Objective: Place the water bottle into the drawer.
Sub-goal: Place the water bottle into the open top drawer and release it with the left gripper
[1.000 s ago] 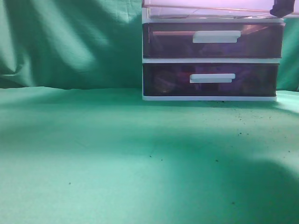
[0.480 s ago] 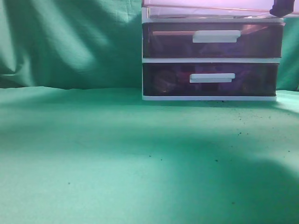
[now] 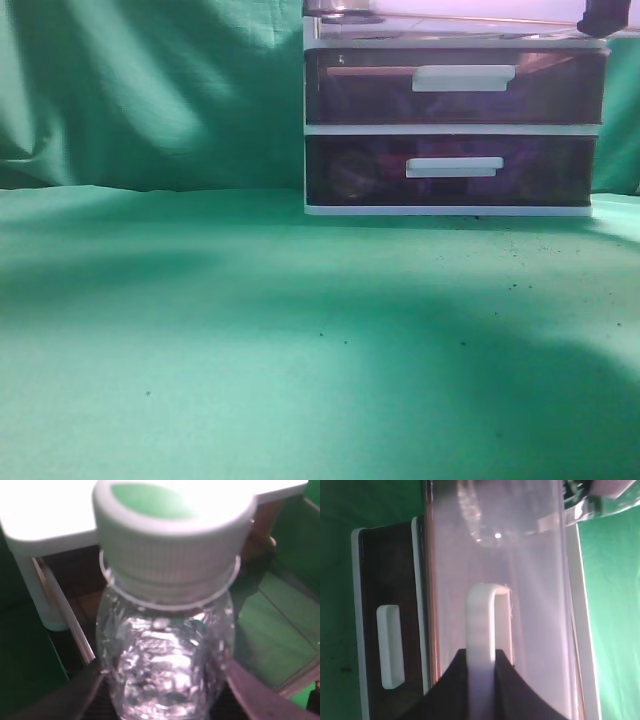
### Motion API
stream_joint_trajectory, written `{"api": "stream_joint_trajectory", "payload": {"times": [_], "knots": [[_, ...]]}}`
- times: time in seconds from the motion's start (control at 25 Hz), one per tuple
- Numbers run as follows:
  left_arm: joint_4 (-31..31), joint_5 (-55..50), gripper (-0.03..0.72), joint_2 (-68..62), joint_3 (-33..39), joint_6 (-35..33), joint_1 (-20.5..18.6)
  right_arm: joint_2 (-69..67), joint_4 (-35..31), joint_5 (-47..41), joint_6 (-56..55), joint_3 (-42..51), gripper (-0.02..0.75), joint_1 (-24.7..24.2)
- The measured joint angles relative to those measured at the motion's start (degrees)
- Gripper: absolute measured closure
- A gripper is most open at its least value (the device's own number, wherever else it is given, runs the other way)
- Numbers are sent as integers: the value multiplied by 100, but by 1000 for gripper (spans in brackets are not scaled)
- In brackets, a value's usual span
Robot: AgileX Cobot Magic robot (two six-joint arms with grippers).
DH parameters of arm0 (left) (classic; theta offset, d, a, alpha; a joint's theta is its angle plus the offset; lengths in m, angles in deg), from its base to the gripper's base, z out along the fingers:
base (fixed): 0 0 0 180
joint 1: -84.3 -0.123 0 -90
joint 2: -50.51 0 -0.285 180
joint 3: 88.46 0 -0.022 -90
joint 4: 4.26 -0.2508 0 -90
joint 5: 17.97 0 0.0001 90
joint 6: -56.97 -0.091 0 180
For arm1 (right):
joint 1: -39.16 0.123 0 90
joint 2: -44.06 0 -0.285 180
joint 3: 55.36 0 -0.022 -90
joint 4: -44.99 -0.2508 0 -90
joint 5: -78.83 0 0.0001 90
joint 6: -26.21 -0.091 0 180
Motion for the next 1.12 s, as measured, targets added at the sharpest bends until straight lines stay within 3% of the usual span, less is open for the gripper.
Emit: {"api": "stream_joint_trajectory", "payload": {"times": [0.24,0.56,0.76,0.96,1.12], "knots": [[127,288,186,-85,-40,0,0,0,0,0,-10,13,647,4],[326,1621,161,-168,-50,-10,104,0,0,0,-10,36,647,4],[288,2893,161,-599,-108,-10,459,0,0,0,-10,36,647,4],[244,3971,161,-1407,-722,77,672,0,-26,0,-10,36,647,13],[1,4023,161,-1941,-1401,109,682,0,-54,0,-10,36,647,13]]}}
